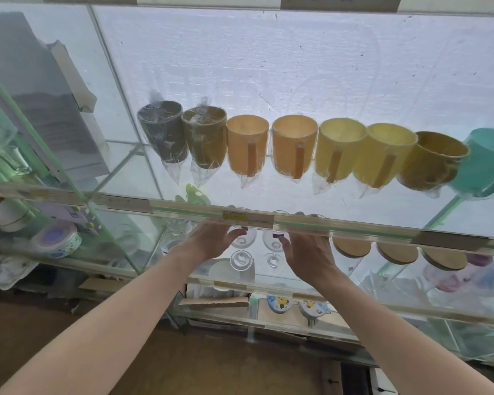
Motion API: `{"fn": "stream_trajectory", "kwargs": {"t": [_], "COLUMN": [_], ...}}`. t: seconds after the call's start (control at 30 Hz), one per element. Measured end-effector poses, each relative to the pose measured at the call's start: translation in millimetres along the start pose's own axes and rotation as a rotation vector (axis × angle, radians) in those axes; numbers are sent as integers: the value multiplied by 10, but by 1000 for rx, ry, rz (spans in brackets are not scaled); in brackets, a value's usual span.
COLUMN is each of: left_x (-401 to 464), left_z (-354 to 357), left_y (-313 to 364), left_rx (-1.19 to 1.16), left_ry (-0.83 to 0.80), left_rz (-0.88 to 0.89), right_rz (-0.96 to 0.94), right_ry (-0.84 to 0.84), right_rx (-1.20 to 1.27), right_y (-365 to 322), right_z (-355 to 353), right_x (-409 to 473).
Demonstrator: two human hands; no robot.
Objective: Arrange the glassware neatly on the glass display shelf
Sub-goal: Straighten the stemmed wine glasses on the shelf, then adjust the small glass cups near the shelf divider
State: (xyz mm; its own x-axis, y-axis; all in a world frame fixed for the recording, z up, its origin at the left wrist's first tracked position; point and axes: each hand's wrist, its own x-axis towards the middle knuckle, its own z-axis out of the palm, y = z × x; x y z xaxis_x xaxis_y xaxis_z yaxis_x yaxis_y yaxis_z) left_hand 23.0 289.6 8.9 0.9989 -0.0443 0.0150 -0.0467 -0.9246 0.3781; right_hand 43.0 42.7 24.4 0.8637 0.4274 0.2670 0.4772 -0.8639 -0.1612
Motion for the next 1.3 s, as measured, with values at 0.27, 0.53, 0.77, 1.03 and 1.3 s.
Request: {"fn": "stream_trajectory", "kwargs": {"t": [0.27,0.53,0.77,1.03,1.3], "left_x": [34,25,-217,-781,-1404], "left_z": [18,-40,-131,-192,-269], "left_y": [-82,-121,-58,-218,-613], "left_rx": [-92,-123,-162,-223,-276], "left_ry": [-25,-5,122,243,285], "left_rz": [-17,72,114,-37,-236], "right_rz": [-12,-24,-108,-384,-503], "right_ry": [-18,62,75,94,-28], "right_rx": [-6,58,114,284,406], "right_y": [39,11,-224,-777,-1419], "right_z": [25,53,92,262,430], "right_x": [37,-10,-141,-198,-58]}}
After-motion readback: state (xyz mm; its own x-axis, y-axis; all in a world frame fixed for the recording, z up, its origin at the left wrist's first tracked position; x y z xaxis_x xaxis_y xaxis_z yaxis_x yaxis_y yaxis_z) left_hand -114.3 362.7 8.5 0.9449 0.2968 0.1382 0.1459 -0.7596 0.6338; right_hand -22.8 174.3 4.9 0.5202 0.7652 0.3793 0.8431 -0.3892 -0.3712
